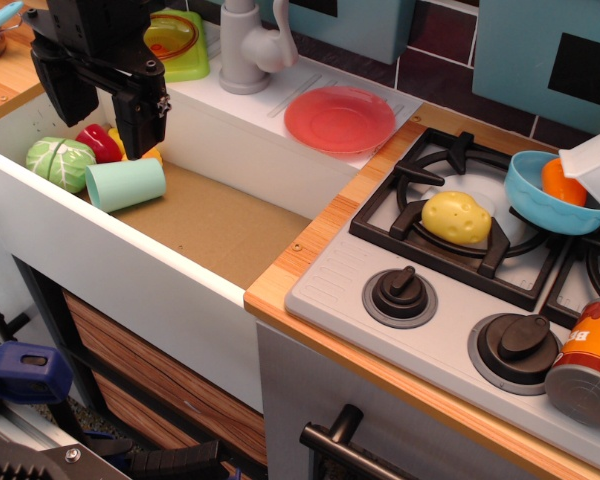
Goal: Put potato on plate
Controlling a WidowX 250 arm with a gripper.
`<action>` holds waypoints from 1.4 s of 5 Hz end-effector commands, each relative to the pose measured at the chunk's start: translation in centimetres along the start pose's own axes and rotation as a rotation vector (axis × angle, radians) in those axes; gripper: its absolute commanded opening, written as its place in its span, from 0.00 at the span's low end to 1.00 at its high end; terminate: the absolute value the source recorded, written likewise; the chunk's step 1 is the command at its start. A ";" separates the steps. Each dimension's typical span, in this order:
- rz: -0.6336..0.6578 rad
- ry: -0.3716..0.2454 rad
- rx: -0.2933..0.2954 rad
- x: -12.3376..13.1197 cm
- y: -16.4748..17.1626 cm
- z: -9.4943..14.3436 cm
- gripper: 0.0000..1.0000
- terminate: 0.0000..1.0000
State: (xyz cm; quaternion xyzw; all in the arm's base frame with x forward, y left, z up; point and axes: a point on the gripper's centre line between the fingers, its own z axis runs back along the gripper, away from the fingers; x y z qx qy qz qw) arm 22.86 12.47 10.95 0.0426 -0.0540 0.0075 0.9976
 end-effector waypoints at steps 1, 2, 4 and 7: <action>0.000 0.000 0.000 0.0 0.0 0.0 1.00 0.00; 0.016 -0.021 0.023 2.6 -3.0 1.8 1.00 0.00; -0.059 -0.125 -0.014 6.7 -10.3 4.3 1.00 0.00; -0.078 -0.243 -0.083 10.9 -19.6 0.9 1.00 0.00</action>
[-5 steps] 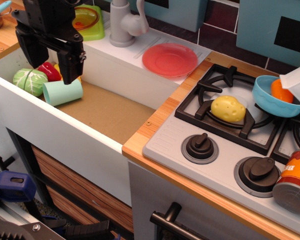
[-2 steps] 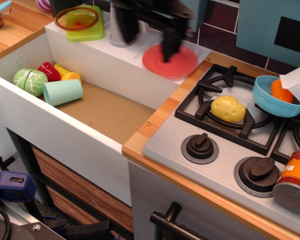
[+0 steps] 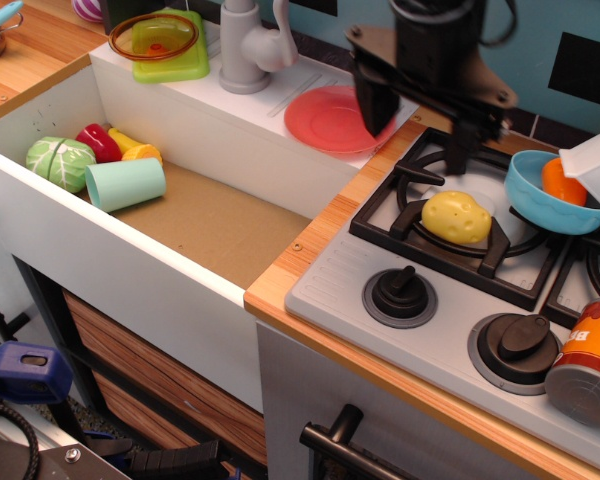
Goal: Put potato on plate
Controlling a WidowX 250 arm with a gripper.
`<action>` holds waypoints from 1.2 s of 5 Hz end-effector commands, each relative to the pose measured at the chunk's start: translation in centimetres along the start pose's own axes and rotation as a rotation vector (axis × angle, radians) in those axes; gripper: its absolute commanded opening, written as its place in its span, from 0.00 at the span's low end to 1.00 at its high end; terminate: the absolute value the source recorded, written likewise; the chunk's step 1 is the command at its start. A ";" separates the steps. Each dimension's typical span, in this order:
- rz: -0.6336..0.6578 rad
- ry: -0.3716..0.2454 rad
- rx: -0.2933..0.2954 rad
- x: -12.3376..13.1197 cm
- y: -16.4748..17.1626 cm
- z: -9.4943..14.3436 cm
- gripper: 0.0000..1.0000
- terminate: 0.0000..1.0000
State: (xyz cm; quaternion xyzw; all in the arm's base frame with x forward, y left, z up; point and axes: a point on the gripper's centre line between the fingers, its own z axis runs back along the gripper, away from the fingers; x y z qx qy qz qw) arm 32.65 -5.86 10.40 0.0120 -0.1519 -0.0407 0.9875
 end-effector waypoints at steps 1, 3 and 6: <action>0.010 -0.074 -0.064 1.7 -2.2 -1.8 1.00 0.00; -0.019 -0.086 -0.084 3.8 -2.6 -3.3 1.00 0.00; -0.036 -0.074 -0.073 4.2 -2.2 -3.6 1.00 0.00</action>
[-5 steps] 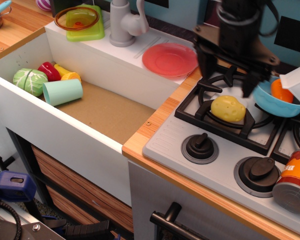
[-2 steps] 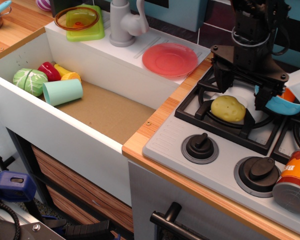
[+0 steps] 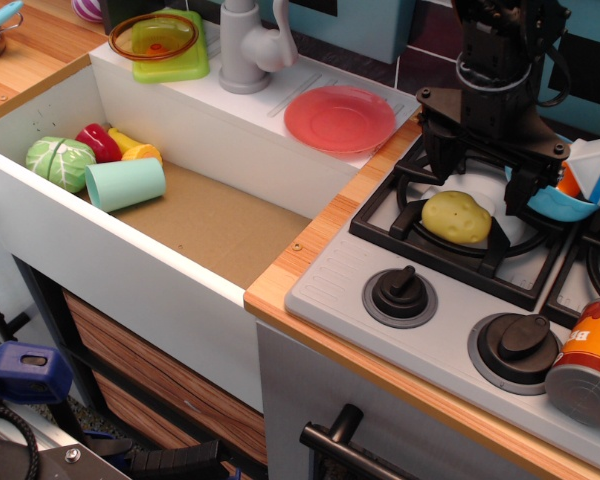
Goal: Put potato on plate
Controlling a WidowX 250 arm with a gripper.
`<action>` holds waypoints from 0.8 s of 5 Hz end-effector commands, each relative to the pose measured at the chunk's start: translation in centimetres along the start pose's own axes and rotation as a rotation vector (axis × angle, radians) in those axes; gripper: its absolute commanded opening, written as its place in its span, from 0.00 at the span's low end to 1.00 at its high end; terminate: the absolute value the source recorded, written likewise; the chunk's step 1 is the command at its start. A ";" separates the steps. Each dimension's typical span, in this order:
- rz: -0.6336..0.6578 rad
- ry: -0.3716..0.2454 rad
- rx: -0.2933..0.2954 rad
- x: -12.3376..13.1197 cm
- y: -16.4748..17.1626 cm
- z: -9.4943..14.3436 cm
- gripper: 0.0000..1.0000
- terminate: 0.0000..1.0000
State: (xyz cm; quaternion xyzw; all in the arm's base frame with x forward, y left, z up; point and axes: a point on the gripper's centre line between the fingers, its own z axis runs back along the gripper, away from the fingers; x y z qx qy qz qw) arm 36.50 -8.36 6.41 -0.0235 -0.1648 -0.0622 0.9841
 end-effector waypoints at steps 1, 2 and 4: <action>0.009 -0.040 0.000 0.6 0.2 1.5 1.00 0.00; 0.022 -0.045 -0.009 -0.5 0.1 1.5 1.00 0.00; 0.022 -0.067 -0.023 -1.6 0.9 0.1 1.00 0.00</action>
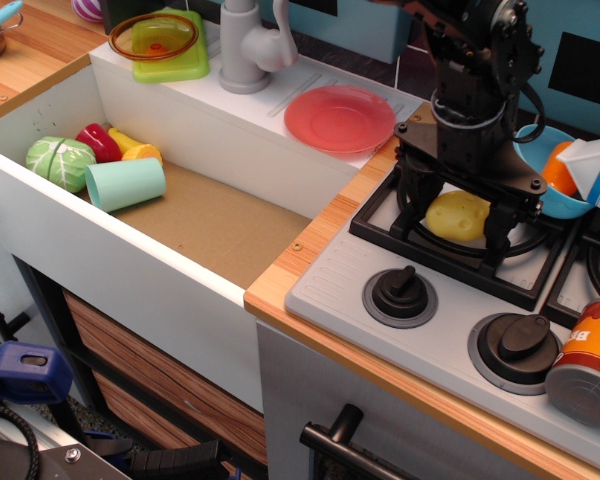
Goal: Put potato on plate
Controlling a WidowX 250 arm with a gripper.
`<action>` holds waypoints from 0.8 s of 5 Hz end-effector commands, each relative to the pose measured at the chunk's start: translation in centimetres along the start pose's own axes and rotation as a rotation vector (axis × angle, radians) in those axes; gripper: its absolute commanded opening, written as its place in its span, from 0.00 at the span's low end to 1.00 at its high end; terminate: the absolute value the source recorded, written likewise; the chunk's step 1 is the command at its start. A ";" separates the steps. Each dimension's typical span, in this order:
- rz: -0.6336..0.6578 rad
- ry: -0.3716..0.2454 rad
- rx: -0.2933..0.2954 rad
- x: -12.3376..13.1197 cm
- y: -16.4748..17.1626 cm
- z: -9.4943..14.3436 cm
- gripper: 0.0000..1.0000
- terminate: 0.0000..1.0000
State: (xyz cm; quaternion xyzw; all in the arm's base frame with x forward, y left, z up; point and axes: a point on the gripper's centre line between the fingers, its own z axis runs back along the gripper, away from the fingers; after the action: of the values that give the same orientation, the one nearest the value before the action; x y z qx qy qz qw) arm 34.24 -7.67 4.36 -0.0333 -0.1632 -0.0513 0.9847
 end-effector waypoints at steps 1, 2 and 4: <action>0.006 -0.073 -0.041 1.3 1.0 0.4 0.00 0.00; 0.013 -0.070 -0.044 1.7 1.1 0.2 0.00 0.00; 0.029 0.084 0.216 3.6 5.4 6.0 0.00 0.00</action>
State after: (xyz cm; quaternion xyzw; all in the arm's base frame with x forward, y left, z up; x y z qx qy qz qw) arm 36.54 -0.63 9.67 0.0977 -0.1038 -0.0187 0.9896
